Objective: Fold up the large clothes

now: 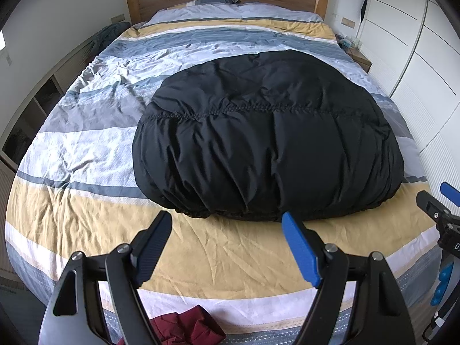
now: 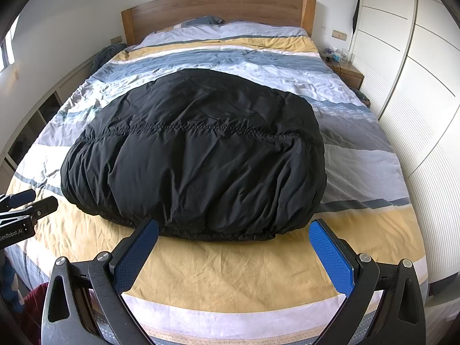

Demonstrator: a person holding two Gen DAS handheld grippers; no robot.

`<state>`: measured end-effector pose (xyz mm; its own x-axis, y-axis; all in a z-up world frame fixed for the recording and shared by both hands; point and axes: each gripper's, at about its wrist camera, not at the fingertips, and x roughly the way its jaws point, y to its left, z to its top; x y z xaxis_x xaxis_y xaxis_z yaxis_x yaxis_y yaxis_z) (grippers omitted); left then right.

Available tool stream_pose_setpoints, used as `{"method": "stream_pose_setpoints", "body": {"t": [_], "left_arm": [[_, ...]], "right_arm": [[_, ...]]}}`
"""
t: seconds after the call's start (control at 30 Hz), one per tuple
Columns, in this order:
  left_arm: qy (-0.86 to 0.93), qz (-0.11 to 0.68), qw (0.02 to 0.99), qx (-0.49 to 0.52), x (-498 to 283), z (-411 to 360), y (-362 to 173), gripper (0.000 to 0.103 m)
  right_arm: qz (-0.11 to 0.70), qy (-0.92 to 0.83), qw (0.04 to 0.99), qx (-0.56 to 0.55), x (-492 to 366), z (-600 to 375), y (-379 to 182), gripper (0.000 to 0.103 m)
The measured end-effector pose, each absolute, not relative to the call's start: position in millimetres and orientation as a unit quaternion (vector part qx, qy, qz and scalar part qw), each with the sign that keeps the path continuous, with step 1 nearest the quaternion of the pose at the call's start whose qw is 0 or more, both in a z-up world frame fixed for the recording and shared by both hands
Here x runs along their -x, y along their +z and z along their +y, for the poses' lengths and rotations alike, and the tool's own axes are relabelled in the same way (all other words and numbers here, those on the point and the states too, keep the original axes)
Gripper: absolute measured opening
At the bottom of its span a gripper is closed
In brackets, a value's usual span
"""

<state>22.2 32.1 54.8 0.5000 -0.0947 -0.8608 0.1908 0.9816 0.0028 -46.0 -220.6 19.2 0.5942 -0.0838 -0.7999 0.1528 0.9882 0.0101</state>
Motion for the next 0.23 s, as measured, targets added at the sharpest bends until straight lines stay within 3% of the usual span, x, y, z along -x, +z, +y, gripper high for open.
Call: {"method": "stream_pose_setpoints", "body": {"t": [0.23], "left_arm": [[-0.082, 0.494, 0.864, -0.046, -22.2, 34.7, 54.5, 0.078]], "right_arm": [[0.445, -0.065, 0.892, -0.036, 46.9, -221.6, 18.1, 0.103]]}}
